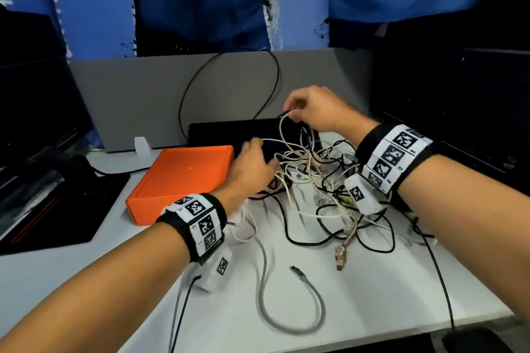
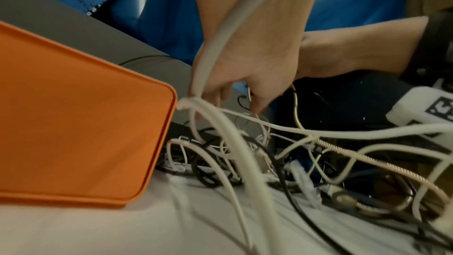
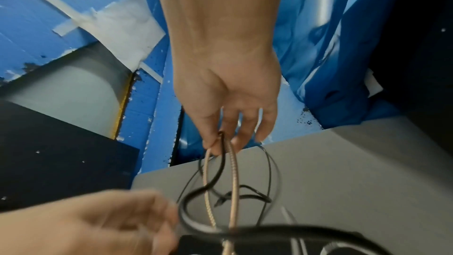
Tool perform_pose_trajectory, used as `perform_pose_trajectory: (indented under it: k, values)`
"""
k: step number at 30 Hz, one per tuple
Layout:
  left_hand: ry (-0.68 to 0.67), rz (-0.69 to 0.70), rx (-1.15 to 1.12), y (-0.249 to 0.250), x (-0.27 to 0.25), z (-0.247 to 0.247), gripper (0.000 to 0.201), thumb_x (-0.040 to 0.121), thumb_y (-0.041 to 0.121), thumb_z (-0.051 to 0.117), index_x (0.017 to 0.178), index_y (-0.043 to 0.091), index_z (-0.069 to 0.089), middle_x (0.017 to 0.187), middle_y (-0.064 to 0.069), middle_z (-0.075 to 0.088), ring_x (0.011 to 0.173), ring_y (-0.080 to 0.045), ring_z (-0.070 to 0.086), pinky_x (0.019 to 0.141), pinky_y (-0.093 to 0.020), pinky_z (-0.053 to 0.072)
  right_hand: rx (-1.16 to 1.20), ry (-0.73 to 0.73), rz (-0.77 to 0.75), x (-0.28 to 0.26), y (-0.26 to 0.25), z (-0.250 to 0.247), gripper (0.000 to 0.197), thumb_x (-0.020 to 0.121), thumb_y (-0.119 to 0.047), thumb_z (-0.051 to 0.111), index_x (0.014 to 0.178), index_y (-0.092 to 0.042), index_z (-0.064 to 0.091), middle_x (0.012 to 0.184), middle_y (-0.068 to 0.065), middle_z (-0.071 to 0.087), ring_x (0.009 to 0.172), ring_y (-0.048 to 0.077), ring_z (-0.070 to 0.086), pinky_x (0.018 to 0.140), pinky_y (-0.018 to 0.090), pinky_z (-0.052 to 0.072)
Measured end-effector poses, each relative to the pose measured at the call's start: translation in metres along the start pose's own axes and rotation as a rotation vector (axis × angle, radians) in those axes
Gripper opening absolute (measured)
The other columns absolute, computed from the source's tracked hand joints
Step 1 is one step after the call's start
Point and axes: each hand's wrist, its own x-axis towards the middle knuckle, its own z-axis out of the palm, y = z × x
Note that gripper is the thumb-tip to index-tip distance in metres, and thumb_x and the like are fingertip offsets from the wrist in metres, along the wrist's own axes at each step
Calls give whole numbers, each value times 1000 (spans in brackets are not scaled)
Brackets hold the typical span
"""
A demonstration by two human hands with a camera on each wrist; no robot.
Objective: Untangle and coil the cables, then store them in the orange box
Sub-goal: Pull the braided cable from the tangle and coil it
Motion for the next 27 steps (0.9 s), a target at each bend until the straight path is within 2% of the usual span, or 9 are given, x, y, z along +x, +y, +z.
perform_pose_trajectory:
  k: [3,8,12,15,18,20,24,25,27]
  values:
    - [222,120,-191,5,3,-20,58,94,30,69,144,14,45,134,-8,55,108,-24,62,92,-39,52,225,-263,-107,-13,-16,10,11,98,-7,67,101,-16,72,77,0,68,60,12,63,61,26,48]
    - [176,225,-124,-2,2,-37,13,97,23,66,91,13,72,76,0,71,67,-20,64,62,-36,49,430,-309,-29,-21,-28,22,14,104,-12,58,107,-3,68,82,9,70,64,20,65,57,28,47]
    - [252,248,-213,-9,-1,-38,12,95,21,70,102,17,79,76,4,73,68,-14,67,65,-26,48,575,-433,131,-20,-26,21,20,109,-16,48,111,-9,67,77,5,70,65,14,65,58,23,50]
    - [241,284,-231,-16,-3,-34,28,98,25,69,124,16,74,106,0,79,76,-9,73,71,-17,55,558,-421,237,-16,-23,16,14,105,-12,57,105,-6,69,75,5,67,66,14,63,60,26,56]
    - [227,239,-264,-23,-2,-32,33,99,27,67,131,19,69,118,-2,75,73,-12,76,68,-31,63,522,-257,369,-5,-15,11,13,103,-7,57,100,-2,69,74,5,62,63,14,59,65,32,62]
    - [203,223,-228,-29,-1,-34,30,100,26,66,128,19,71,117,-1,76,74,-9,74,70,-29,62,624,43,405,6,-11,-2,18,104,-2,51,97,-6,67,78,4,59,59,11,56,53,28,60]
    - [-110,242,46,-37,2,-37,31,100,36,64,115,12,77,65,4,67,52,-7,54,54,-24,43,702,673,223,24,-9,-48,27,101,-9,48,85,-22,65,74,-6,59,57,7,48,51,25,43]
    - [-190,232,65,-35,1,-37,42,98,46,62,121,13,74,69,7,68,58,-5,59,57,-19,41,689,702,165,26,-11,-55,27,100,-13,51,80,-25,64,72,-9,58,56,6,47,53,25,40]
    - [-234,180,34,-24,1,-40,70,96,64,52,146,16,56,124,1,72,108,-11,69,91,-19,47,640,618,70,23,-21,-60,23,101,-19,55,82,-26,65,70,-11,59,53,2,47,53,21,38]
